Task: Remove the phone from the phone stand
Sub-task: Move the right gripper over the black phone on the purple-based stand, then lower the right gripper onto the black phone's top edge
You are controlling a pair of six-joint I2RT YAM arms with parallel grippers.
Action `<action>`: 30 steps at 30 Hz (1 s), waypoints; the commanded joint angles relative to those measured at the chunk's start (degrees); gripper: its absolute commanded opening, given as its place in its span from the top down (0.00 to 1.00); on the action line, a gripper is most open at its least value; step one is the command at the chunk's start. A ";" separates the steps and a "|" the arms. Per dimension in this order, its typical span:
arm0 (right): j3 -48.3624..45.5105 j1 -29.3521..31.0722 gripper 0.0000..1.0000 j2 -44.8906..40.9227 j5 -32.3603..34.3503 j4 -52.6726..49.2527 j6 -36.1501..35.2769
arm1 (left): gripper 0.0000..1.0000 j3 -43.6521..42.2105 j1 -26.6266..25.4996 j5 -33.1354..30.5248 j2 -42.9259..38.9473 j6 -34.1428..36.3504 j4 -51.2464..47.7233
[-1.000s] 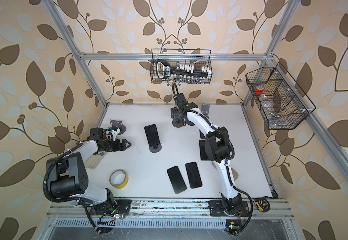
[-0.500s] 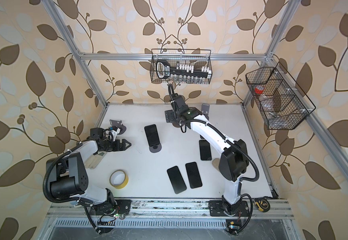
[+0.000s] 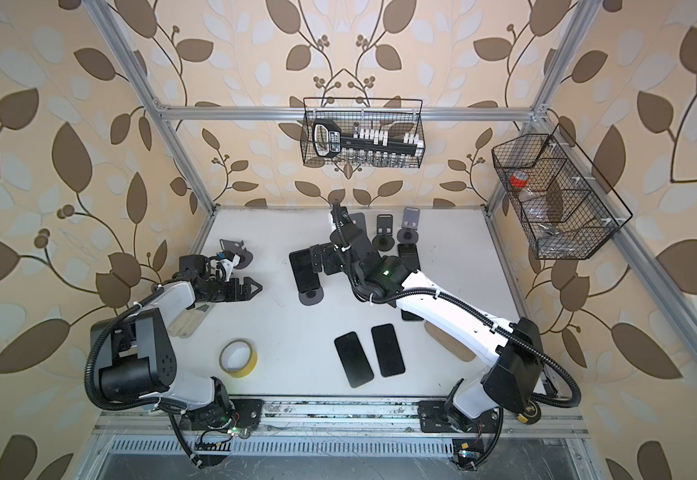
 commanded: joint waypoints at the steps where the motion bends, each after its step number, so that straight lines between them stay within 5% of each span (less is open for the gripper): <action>1: -1.97 1.11 0.00 0.13 1.56 3.66 3.52 | 0.01 0.39 0.80 0.28 -1.97 0.55 0.27; 14: 3.60 3.13 0.00 11.09 2.72 3.16 9.18 | 0.01 0.61 0.88 0.10 -2.00 0.39 0.20; 30: 13.29 4.33 0.00 24.33 2.10 0.53 5.46 | 0.01 0.43 1.14 0.09 -1.96 0.20 0.53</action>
